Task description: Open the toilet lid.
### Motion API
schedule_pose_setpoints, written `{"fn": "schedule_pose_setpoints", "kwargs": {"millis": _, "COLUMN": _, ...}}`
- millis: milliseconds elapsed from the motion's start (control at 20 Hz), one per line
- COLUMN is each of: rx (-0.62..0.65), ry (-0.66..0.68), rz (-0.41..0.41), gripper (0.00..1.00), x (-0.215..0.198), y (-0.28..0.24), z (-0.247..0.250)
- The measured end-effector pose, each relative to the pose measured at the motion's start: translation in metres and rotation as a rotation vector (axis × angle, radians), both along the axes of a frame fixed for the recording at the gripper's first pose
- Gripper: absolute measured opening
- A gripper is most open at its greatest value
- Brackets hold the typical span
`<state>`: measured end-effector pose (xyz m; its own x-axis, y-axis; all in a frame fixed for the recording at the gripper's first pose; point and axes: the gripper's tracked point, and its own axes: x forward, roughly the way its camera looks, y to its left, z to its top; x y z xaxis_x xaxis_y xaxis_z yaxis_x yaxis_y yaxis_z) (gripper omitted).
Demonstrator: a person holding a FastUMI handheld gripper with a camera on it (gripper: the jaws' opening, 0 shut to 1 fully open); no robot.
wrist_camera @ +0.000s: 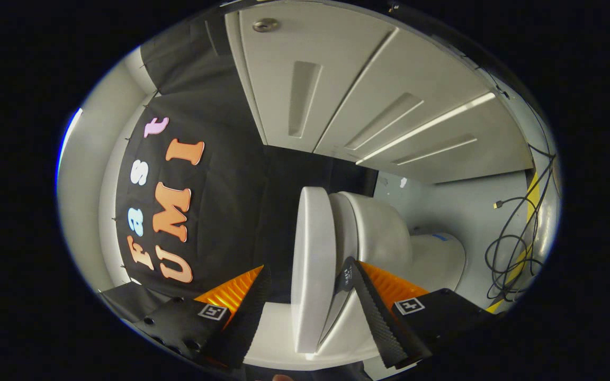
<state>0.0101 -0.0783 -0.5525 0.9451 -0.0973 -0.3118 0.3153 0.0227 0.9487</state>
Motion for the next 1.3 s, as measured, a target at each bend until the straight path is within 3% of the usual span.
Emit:
{"fn": "schedule_pose_setpoints", "kwargs": {"millis": 300, "rx": 0.103, "ry": 0.016, "rz": 0.017, "gripper": 0.97, "x": 0.012, "y": 0.007, "z": -0.031}}
{"fn": "schedule_pose_setpoints", "kwargs": {"millis": 450, "rx": 0.133, "ry": 0.018, "rz": 0.012, "gripper": 0.83, "x": 0.012, "y": 0.005, "z": -0.042}}
{"fn": "schedule_pose_setpoints", "kwargs": {"millis": 500, "rx": 0.138, "ry": 0.018, "rz": 0.01, "gripper": 0.83, "x": 0.01, "y": 0.005, "z": -0.044}}
{"fn": "schedule_pose_setpoints", "kwargs": {"millis": 800, "rx": 0.178, "ry": 0.03, "rz": 0.025, "gripper": 0.5, "x": 0.019, "y": 0.009, "z": -0.057}}
{"fn": "schedule_pose_setpoints", "kwargs": {"millis": 950, "rx": 0.166, "ry": 0.002, "rz": 0.061, "gripper": 0.43, "x": 0.034, "y": 0.013, "z": -0.049}}
{"fn": "schedule_pose_setpoints", "kwargs": {"millis": 1100, "rx": 0.123, "ry": 0.018, "rz": 0.077, "gripper": 0.1, "x": 0.045, "y": 0.008, "z": -0.044}}
{"fn": "schedule_pose_setpoints", "kwargs": {"millis": 1300, "rx": 0.112, "ry": 0.038, "rz": 0.061, "gripper": 0.08, "x": 0.04, "y": 0.007, "z": -0.042}}
